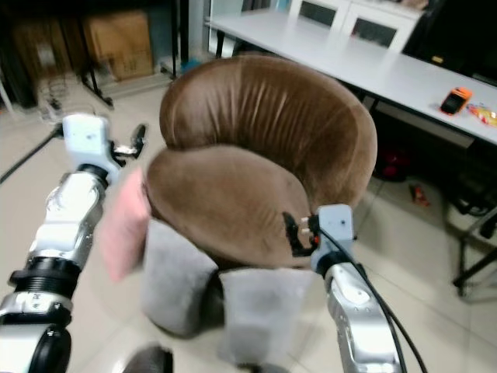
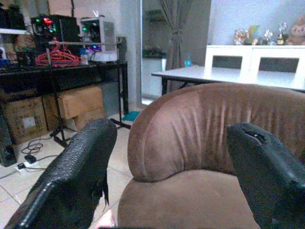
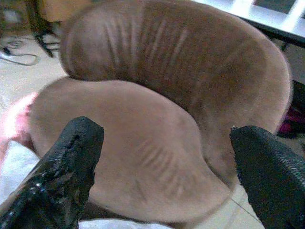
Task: Move the pillow to the sofa from floor
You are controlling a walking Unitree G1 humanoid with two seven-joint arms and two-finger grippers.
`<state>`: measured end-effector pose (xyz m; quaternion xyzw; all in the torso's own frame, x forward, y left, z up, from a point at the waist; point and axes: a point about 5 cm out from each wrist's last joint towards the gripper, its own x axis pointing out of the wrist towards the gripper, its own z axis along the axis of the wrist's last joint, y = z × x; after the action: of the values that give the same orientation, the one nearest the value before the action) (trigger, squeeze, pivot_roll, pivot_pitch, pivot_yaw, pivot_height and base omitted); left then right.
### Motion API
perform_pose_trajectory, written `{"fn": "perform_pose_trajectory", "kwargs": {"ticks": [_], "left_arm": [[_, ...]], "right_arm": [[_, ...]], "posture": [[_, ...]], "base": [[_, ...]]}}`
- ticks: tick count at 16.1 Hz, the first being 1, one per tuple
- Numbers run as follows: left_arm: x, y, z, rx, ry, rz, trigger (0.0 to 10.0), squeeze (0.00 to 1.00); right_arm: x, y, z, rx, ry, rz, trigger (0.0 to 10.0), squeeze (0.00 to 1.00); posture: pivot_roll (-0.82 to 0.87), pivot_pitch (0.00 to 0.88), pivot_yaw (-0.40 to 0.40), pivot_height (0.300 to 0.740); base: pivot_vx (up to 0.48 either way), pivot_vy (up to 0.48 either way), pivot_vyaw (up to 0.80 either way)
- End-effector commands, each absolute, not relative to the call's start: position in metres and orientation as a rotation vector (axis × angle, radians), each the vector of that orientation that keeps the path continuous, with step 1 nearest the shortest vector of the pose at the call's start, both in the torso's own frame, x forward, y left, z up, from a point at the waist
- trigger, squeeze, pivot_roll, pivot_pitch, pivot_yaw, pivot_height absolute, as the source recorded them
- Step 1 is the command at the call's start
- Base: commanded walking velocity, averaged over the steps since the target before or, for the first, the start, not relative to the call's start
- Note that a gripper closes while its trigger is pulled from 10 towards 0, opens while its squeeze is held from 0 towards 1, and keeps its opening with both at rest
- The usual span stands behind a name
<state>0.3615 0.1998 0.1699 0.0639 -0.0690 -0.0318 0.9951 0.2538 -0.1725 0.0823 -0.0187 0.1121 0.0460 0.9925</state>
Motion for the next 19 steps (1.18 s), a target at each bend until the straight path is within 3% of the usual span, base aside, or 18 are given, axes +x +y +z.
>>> {"fn": "perform_pose_trajectory", "kwargs": {"ticks": [1, 3, 5, 7, 8, 10, 14, 15, 19], "left_arm": [[0.364, 0.186, 0.168, 0.11, -0.067, -0.31, 10.0, 0.1], [0.354, 0.176, 0.162, 0.122, -0.05, -0.459, 10.0, 0.1], [0.316, 0.161, 0.13, 0.109, 0.005, -0.529, 10.0, 0.09], [0.275, 0.159, 0.099, 0.081, 0.111, -0.466, 10.0, 0.1], [0.27, 0.16, 0.097, 0.082, 0.127, -0.461, 10.0, 0.1], [0.243, 0.175, 0.084, 0.108, 0.149, -0.276, 10.0, 0.07], [0.232, 0.185, 0.086, 0.156, 0.116, -0.132, 10.0, 0.04], [0.231, 0.186, 0.089, 0.156, 0.111, -0.122, 10.0, 0.04], [0.227, 0.177, 0.094, 0.183, 0.072, -0.145, 10.0, 0.04]], "right_arm": [[0.256, -0.174, 0.085, -0.057, 0.215, 0.09, 10.0, 0.0], [0.257, -0.172, 0.086, -0.108, 0.213, 0.098, 10.0, 0.0], [0.254, -0.17, 0.084, -0.108, 0.224, 0.099, 10.0, 0.0], [0.245, -0.174, 0.083, 0.003, 0.209, 0.042, 10.0, 0.0], [0.244, -0.175, 0.084, 0.018, 0.204, 0.03, 10.0, 0.0], [0.24, -0.177, 0.075, 0.071, 0.257, -0.002, 10.0, 0.0], [0.238, -0.173, 0.073, 0.035, 0.264, -0.012, 10.0, 0.0], [0.237, -0.172, 0.075, -0.034, 0.253, 0.005, 10.0, 0.0], [0.237, -0.172, 0.079, -0.042, 0.196, -0.013, 10.0, 0.0]], "posture": [[-0.03, 0.0, -0.108, 0.681], [-0.04, 0.0, -0.098, 0.681], [-0.05, 0.0, -0.086, 0.681], [-0.05, 0.0, -0.086, 0.681], [-0.05, 0.0, -0.088, 0.681], [-0.03, 0.0, -0.089, 0.677], [-0.03, 0.0, -0.068, 0.648], [-0.03, 0.0, -0.068, 0.638], [-0.03, 0.0, -0.068, 0.605]], "base": [[0.0, 0.0, 0.0], [0.0, 0.0, 0.0], [0.0, 0.0, 0.0], [0.0, 0.0, 0.0], [0.0, 0.0, 0.0], [0.0, 0.0, 0.0], [0.0, 0.0, 0.0], [0.0, 0.0, 0.0], [0.0, 0.0, 0.0]]}}
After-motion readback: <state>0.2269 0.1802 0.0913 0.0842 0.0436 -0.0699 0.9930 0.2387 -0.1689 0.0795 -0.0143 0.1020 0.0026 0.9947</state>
